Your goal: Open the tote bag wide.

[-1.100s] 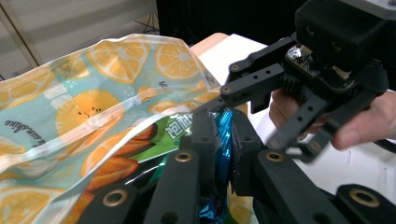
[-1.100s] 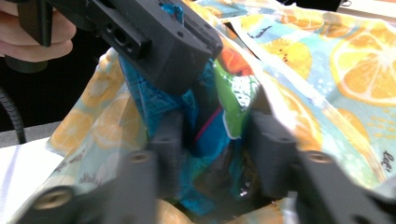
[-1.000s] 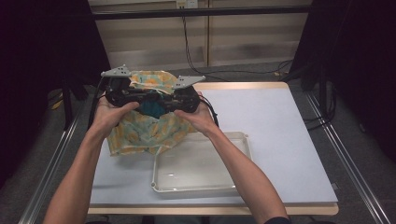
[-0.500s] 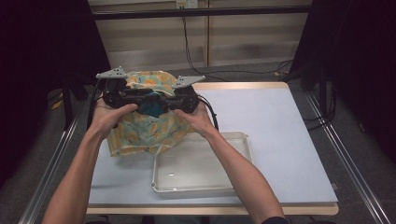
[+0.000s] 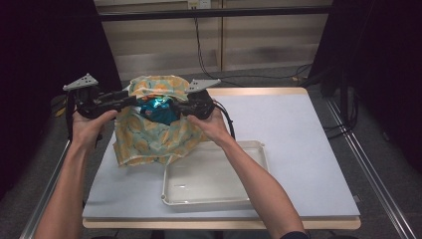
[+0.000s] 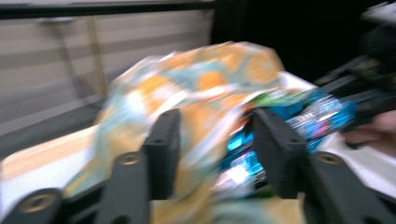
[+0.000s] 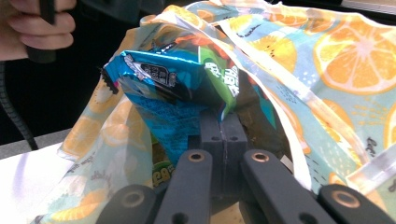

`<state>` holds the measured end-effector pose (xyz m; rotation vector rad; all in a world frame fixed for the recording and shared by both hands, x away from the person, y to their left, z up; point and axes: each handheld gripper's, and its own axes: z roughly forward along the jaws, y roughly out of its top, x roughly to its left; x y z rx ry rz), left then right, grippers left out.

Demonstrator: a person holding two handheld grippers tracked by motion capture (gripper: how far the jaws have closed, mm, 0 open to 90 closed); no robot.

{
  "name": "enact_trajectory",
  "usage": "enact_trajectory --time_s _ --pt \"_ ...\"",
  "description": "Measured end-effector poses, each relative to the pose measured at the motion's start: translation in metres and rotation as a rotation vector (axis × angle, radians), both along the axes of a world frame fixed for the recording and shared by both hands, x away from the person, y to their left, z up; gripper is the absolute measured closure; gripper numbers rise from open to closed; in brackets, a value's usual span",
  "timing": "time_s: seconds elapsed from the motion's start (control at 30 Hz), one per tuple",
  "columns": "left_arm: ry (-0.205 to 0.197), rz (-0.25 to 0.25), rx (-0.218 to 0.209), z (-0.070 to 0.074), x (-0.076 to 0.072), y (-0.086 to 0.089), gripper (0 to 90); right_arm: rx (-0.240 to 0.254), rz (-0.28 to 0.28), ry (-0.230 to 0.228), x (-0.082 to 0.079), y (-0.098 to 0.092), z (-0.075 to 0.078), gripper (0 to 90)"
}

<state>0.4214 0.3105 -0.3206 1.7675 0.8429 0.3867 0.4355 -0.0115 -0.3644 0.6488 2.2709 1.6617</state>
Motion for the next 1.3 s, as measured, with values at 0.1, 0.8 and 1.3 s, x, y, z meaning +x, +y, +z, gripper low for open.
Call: enact_trajectory --time_s 0.1,0.8,1.3 --pt "0.003 0.019 0.029 -0.012 0.002 0.003 35.2 0.002 -0.002 0.003 0.001 -0.001 0.000 90.0" --pt "0.094 0.138 0.005 -0.044 0.028 0.030 89.5 0.023 0.025 -0.019 -0.010 -0.007 0.011 90.0" --pt "0.037 0.178 -0.024 -0.032 0.006 0.039 51.1 0.067 0.034 -0.038 -0.013 -0.008 0.027 90.0"
